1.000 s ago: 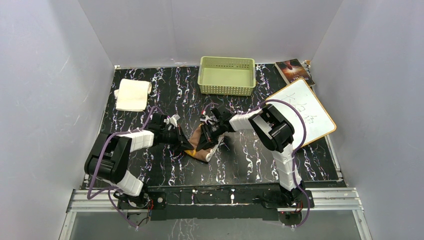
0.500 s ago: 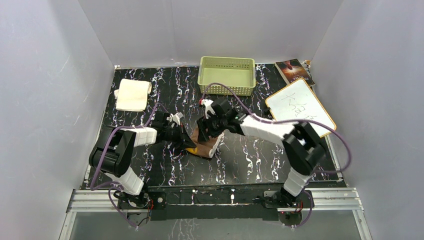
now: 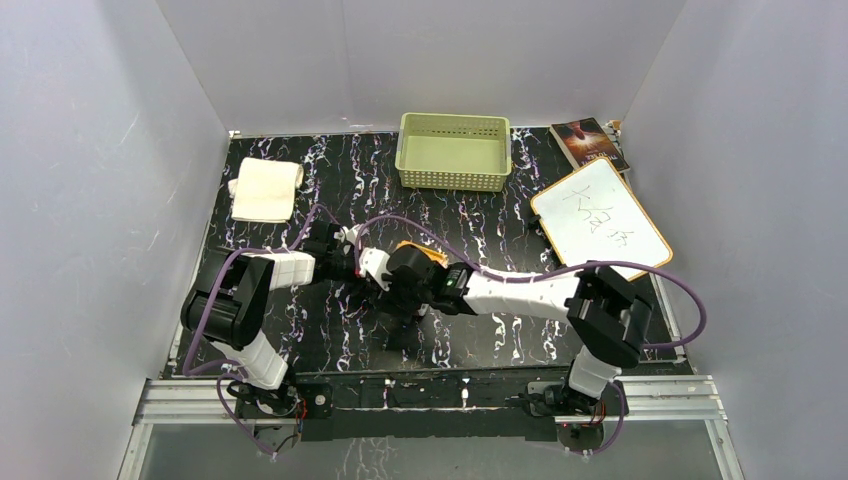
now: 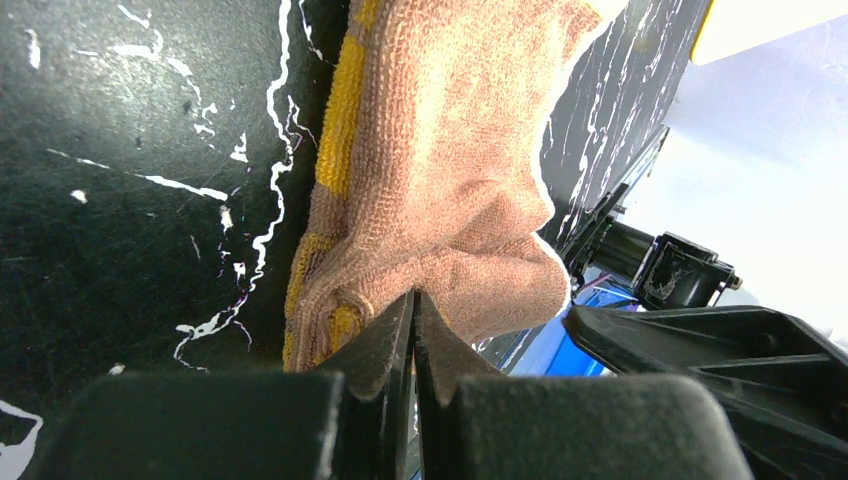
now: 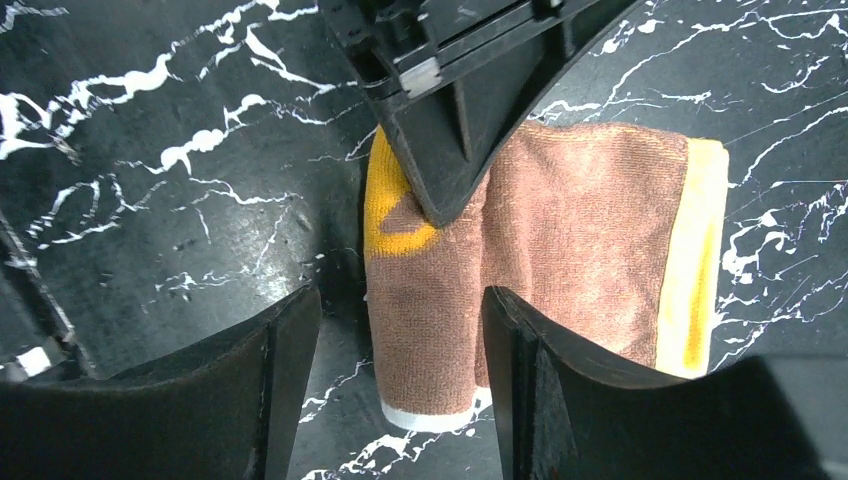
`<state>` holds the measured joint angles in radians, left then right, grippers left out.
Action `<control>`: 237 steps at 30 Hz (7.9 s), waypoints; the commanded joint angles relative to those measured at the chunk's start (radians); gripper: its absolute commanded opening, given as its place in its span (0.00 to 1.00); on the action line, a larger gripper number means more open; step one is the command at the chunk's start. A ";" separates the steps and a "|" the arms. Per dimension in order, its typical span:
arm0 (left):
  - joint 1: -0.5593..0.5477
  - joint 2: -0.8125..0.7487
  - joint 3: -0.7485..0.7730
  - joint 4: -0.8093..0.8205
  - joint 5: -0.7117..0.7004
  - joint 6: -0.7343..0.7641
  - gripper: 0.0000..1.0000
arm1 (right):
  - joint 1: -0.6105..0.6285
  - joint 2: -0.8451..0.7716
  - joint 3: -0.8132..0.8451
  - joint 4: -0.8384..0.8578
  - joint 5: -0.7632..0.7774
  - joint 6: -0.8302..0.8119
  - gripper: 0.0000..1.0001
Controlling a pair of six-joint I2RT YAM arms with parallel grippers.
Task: Roll the towels
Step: Roll the towel at the center of the board.
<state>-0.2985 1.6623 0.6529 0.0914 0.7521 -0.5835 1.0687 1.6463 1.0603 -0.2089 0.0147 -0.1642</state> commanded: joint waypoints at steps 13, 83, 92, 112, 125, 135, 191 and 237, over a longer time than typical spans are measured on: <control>-0.005 0.096 -0.019 -0.119 -0.195 0.082 0.00 | 0.024 0.089 -0.007 0.050 0.038 -0.067 0.51; -0.193 0.201 0.117 0.147 -0.182 -0.039 0.00 | -0.498 0.109 -0.009 0.005 -0.429 0.398 0.55; -0.195 0.233 0.123 0.093 -0.198 -0.011 0.00 | -0.295 -0.192 -0.149 0.078 -0.183 0.072 0.56; -0.195 0.253 0.091 0.063 -0.200 -0.005 0.00 | -0.116 -0.003 -0.158 0.073 0.011 0.008 0.36; -0.060 0.008 0.075 -0.136 -0.303 -0.008 0.05 | -0.196 -0.049 -0.184 0.097 -0.219 0.178 0.12; 0.012 -0.272 0.208 -0.312 -0.263 0.135 0.50 | -0.421 0.098 -0.086 0.103 -0.725 0.370 0.11; -0.122 0.268 0.271 -0.014 -0.073 0.096 0.03 | -0.216 -0.150 -0.143 0.036 -0.004 0.049 0.46; -0.033 -0.026 0.365 -0.199 -0.022 0.098 0.48 | -0.483 -0.022 -0.172 0.185 -0.535 0.387 0.14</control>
<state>-0.3080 1.6779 1.0622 -0.0994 0.7181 -0.4534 0.6708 1.6020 0.8860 -0.1028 -0.2665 0.1200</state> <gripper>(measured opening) 0.479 0.188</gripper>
